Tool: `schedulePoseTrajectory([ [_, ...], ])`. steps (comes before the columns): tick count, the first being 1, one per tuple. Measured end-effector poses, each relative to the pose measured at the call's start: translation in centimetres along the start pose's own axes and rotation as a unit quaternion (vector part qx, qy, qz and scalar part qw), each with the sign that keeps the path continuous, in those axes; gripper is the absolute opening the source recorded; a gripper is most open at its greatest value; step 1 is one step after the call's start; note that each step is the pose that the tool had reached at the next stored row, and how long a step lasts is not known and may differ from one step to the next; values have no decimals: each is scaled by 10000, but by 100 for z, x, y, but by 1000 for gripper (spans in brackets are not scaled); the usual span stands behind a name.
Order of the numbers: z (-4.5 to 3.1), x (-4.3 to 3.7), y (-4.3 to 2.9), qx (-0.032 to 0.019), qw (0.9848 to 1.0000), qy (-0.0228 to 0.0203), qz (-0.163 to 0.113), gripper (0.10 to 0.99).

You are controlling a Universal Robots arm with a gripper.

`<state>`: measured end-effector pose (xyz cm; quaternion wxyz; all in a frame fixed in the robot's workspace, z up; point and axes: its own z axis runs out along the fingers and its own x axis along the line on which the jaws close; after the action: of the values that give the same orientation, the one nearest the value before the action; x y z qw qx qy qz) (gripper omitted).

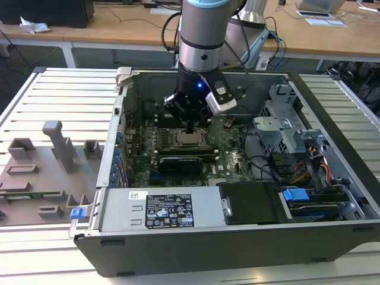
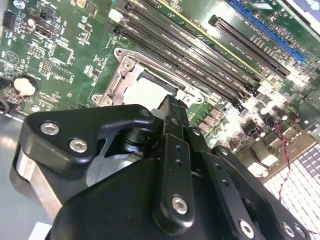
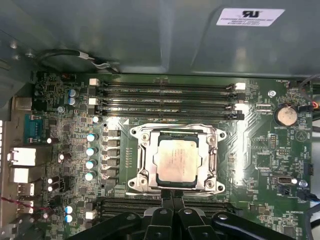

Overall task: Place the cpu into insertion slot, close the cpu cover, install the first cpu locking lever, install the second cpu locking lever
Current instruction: 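Install the second cpu locking lever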

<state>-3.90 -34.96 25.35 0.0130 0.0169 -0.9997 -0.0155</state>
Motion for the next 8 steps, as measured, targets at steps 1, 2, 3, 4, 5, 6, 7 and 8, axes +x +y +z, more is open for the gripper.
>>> schedulePoseTrajectory([
  [1,-20,-6,1,3,10000,4,0,106],
  [2,-40,-10,2,6,10000,8,1,106],
  [3,-69,-15,4,9,10000,12,1,106],
  [4,-96,-19,5,11,10000,15,1,106],
  [5,-147,-23,7,16,10000,19,1,106],
  [6,-189,-25,8,20,10000,22,2,106],
  [7,-235,-26,10,24,10000,24,3,106],
  [8,-285,-27,11,30,10000,25,2,106],
])
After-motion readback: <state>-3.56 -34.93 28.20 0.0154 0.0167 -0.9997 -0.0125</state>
